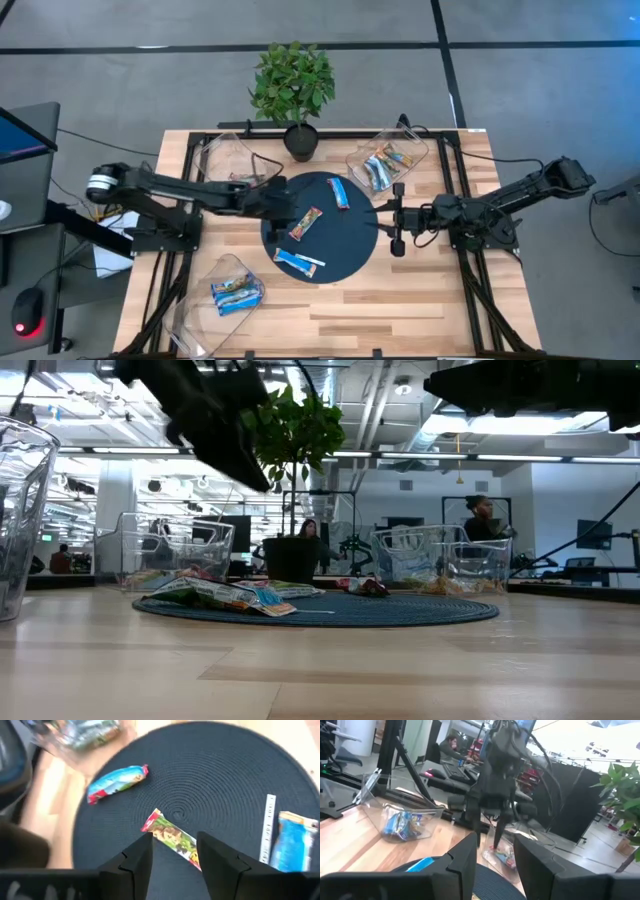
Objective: Pick and place Granola Bars by type
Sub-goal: Put the red granola bar into the top left bin, then put the yellow granola bar into the top right bin
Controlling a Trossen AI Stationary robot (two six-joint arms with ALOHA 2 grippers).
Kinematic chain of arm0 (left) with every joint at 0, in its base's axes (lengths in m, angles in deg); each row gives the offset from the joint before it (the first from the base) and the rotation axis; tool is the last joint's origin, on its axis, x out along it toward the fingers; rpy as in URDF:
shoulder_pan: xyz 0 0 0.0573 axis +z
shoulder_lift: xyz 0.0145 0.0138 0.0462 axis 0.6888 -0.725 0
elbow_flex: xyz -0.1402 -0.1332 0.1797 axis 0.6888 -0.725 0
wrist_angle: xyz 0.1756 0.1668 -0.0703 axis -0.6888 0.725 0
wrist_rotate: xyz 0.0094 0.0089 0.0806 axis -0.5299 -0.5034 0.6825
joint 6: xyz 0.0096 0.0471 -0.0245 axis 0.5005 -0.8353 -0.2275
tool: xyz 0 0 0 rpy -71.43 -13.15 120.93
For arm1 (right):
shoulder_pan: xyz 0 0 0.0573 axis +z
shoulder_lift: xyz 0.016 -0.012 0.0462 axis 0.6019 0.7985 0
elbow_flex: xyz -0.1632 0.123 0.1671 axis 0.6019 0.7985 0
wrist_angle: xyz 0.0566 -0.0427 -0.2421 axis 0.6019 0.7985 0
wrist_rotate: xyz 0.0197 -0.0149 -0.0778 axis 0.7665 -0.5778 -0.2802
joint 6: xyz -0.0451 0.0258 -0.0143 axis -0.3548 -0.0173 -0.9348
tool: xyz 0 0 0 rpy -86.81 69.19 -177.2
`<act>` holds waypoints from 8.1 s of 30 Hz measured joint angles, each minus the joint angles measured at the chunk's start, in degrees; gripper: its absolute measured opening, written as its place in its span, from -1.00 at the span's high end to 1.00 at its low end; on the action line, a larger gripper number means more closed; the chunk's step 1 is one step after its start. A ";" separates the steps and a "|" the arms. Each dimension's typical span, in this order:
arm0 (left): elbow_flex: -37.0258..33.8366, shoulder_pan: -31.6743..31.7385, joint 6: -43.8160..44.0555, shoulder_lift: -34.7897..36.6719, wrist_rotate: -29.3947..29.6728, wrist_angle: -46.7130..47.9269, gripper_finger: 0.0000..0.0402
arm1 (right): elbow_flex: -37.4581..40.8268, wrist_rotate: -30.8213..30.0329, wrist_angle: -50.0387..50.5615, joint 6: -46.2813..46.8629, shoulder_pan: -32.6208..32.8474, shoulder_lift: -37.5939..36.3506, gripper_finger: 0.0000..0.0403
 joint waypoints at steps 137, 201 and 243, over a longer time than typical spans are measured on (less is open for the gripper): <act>14.08 6.28 10.98 6.74 42.19 55.18 1.00 | -0.04 0.12 6.09 0.16 0.04 -0.01 0.39; -4.66 -37.21 33.31 25.27 38.95 35.45 0.32 | -53.86 13.71 37.55 -2.44 -11.11 56.13 0.39; -4.63 -37.50 34.45 25.25 39.04 35.62 0.32 | -53.88 15.64 38.98 -0.69 -14.67 60.10 0.39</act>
